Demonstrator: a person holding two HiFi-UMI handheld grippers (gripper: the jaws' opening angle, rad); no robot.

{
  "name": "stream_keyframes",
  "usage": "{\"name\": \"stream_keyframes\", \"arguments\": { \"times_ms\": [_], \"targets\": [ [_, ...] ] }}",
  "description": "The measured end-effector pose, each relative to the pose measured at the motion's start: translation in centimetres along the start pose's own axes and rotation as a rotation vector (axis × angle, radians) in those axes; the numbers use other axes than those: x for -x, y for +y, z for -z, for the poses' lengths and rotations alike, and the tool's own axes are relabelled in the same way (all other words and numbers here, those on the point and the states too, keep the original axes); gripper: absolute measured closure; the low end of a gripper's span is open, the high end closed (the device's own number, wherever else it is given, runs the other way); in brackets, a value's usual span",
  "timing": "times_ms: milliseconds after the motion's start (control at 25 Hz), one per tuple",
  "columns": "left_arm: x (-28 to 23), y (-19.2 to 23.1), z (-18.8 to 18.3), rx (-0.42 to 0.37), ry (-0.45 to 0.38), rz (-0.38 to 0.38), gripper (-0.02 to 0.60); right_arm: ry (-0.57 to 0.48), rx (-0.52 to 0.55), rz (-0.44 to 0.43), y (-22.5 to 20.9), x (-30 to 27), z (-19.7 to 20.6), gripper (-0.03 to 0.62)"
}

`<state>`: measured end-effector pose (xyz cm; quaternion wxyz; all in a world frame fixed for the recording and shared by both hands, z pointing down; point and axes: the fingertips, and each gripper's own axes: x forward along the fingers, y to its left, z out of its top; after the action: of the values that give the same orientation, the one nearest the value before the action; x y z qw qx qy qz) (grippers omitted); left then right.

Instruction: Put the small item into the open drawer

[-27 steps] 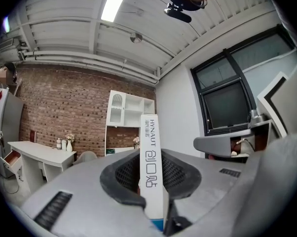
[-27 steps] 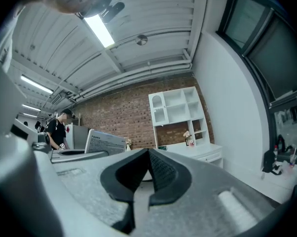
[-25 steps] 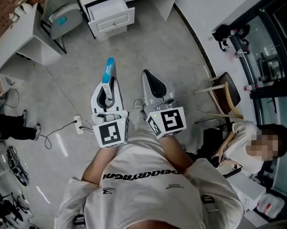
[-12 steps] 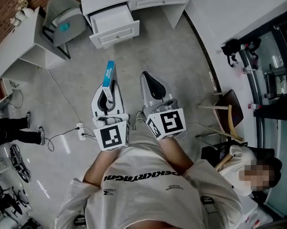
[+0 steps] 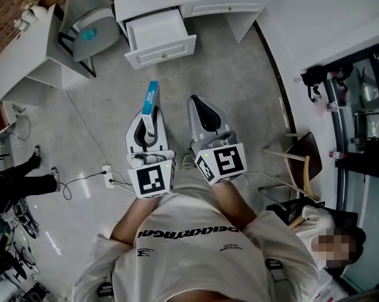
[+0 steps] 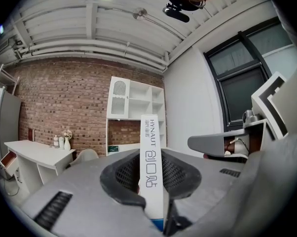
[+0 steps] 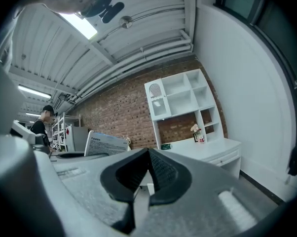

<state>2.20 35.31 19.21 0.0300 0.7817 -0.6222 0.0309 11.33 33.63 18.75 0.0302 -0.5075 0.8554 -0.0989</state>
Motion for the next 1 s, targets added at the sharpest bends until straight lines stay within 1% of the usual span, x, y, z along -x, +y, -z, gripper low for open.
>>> {"name": "stream_keyframes", "arguments": {
  "times_ms": [160,280,440,600,760,880,1000],
  "targets": [
    [-5.8,4.1,0.2,0.004,-0.028,0.02,0.517,0.0,0.013,0.026,-0.7,-6.3,0.2,0.594],
    [-11.2,7.3,-0.1,0.019,-0.022,0.056,0.517,0.001,0.017,0.06,-1.6,-11.9,-0.2,0.594],
    [-18.3,11.5,-2.1,0.042,-0.007,0.121,0.517,0.006,0.017,0.118,-2.8,-19.7,-1.7,0.594],
    [-24.6,15.6,-3.4,0.042,0.0,0.17,0.517,-0.003,0.014,0.173,-3.6,-26.8,-3.3,0.594],
    [-29.5,18.5,-3.5,0.055,0.028,0.221,0.517,-0.001,0.012,0.215,-4.3,-32.5,-3.5,0.594],
    [-33.0,20.6,-2.9,0.06,0.045,0.239,0.517,0.015,0.008,0.244,-4.9,-36.0,-3.3,0.594],
    [-35.8,21.8,-2.5,0.081,0.068,0.256,0.517,0.034,0.008,0.273,-5.7,-38.6,-3.2,0.594]
  ]
}}
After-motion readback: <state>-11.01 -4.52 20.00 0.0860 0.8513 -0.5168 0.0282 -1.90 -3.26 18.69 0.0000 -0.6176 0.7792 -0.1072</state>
